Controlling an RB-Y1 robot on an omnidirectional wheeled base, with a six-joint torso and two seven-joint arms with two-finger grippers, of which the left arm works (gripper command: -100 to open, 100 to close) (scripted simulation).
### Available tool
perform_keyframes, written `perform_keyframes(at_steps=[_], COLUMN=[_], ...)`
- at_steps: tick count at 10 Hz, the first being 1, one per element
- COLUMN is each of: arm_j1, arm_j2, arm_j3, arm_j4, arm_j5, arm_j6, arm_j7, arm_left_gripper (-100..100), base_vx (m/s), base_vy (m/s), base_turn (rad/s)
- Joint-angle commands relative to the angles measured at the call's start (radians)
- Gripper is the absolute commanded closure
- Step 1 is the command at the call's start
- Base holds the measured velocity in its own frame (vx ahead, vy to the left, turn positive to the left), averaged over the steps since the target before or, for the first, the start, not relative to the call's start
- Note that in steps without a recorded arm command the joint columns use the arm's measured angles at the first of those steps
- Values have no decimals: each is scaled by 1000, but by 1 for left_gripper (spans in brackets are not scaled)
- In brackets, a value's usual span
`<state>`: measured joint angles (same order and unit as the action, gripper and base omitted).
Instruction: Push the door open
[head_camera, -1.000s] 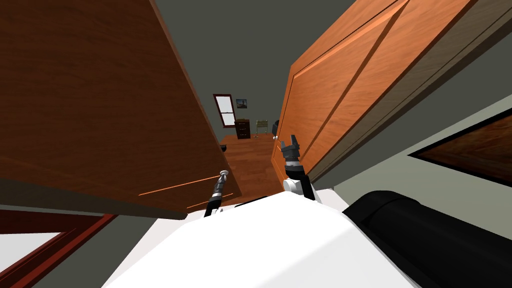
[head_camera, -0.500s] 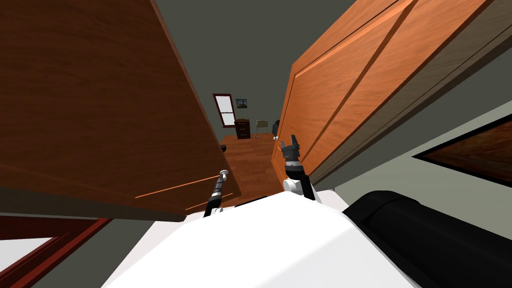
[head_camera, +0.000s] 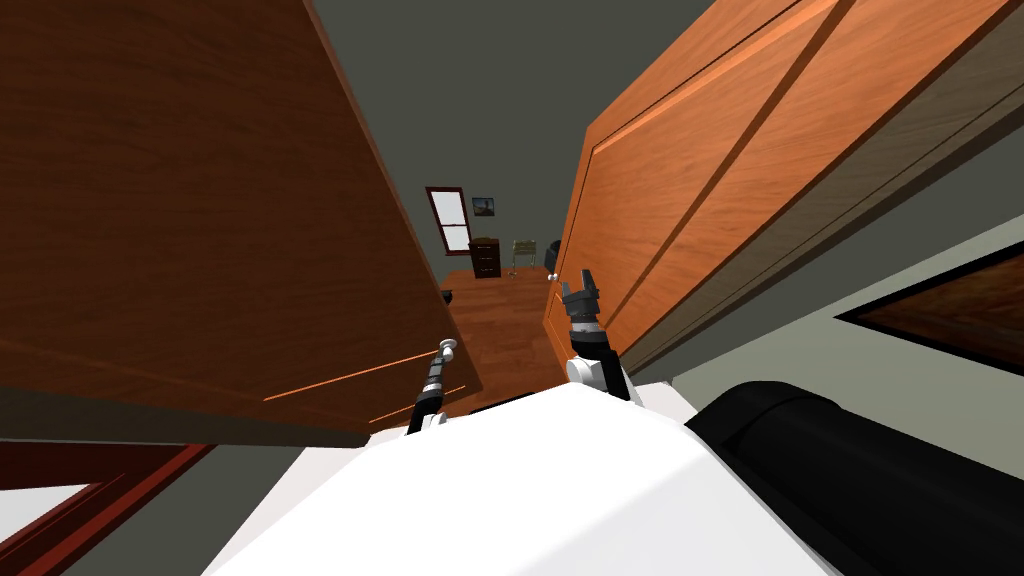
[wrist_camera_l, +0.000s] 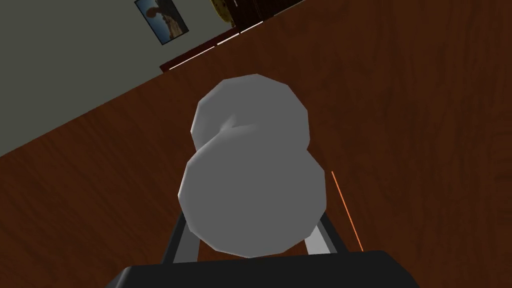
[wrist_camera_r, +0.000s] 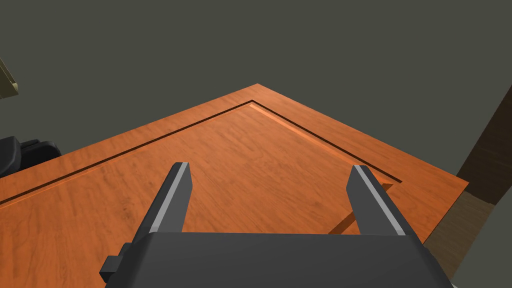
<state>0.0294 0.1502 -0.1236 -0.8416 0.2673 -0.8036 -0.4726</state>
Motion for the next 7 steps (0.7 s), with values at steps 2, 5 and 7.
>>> perform_keyframes(at_steps=[2, 5, 7], arm_j1=[-12, -11, -7], arm_j2=[1, 13, 26], arm_j3=[10, 20, 28], arm_j4=[14, 25, 33], arm_j5=[17, 9, -6], arm_j6=[-10, -21, -30], arm_j7=[75, 61, 14], arm_left_gripper=[100, -100, -100], base_vx=[47, 26, -27], base_vy=[3, -13, -81], base_turn=[7, 6, 30])
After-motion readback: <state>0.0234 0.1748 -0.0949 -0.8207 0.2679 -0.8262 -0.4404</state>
